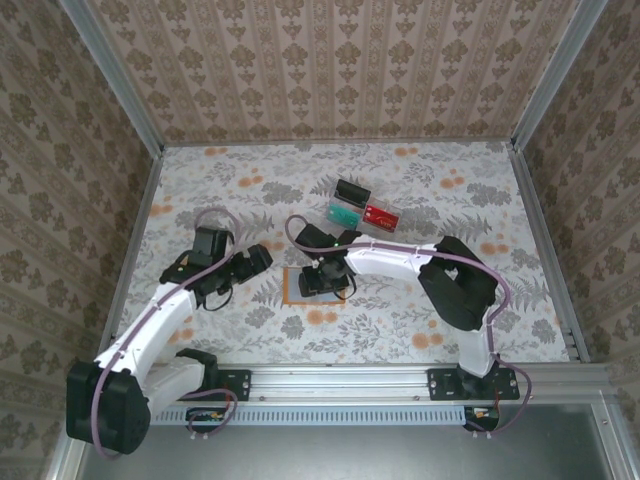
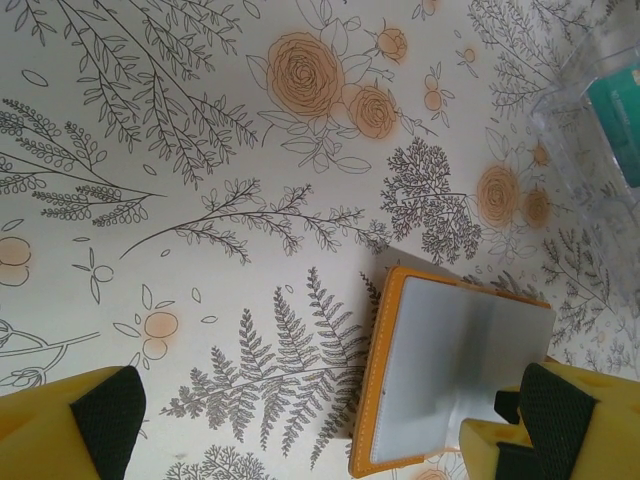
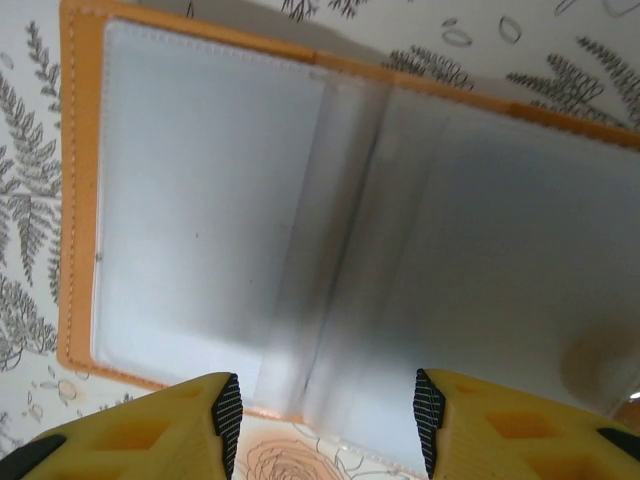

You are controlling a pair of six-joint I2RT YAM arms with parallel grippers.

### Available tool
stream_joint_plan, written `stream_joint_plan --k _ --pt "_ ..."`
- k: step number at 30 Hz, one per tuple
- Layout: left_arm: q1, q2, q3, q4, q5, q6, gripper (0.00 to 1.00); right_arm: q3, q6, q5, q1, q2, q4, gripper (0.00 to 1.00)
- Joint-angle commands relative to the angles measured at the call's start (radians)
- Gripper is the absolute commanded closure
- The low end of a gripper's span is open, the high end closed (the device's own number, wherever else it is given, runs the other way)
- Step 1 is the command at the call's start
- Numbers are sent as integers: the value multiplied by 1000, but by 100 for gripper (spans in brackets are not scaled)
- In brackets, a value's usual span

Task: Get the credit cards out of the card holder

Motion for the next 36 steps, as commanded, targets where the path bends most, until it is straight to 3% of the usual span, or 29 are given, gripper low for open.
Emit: stream_joint_plan --k 1,11,15,19,25,29,36 --pt "7 1 2 -21 14 -6 0 51 13 56 4 26 -25 48" --pt "-11 102 33 22 140 13 5 64 -47 170 11 111 -48 52" --pt "-31 161 31 55 209 16 17 57 -60 195 16 141 -61 56" --pt "-62 192 30 100 253 2 38 36 -59 192 16 151 -55 60" --pt "-88 241 48 150 251 -24 56 2 -59 178 16 156 -37 67" --pt "-115 327 79 156 249 -25 64 -7 -59 171 16 149 -26 69" --pt "-135 429 111 185 247 -35 68 -24 -55 158 11 136 -6 69"
